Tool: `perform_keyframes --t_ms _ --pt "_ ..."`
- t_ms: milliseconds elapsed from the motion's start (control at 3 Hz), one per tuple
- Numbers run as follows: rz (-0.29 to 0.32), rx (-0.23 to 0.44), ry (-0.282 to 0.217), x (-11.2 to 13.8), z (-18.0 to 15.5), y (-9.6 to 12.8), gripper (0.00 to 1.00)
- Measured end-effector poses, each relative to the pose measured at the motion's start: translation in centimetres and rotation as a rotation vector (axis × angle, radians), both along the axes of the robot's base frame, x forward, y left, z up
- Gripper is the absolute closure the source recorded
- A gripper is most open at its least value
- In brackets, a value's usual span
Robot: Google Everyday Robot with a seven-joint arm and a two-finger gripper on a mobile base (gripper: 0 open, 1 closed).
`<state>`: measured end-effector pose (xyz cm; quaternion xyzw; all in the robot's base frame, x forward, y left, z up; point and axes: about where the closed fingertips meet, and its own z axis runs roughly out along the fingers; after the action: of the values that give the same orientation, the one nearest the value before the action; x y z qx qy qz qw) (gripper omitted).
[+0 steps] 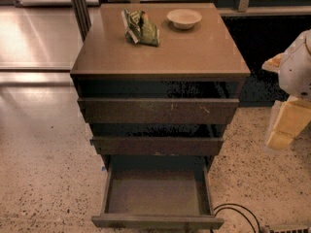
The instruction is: Close bottom drawer
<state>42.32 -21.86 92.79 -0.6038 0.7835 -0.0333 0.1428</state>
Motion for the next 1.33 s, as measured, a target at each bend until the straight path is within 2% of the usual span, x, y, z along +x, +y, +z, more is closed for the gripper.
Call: perform_keyframes --t_ms 333,667,1000,1333 --pt "-0.033 0.005 0.088 -2.0 -7.6 -1.2 0.00" --pt "-0.099 0.034 0.171 -4.6 -15.8 -2.6 0.00" --pt "-0.092 0.022 0.174 -4.6 -17.0 -2.6 0.00" --pt "-0.092 0.024 0.195 -4.4 -20.8 -2.7 0.00"
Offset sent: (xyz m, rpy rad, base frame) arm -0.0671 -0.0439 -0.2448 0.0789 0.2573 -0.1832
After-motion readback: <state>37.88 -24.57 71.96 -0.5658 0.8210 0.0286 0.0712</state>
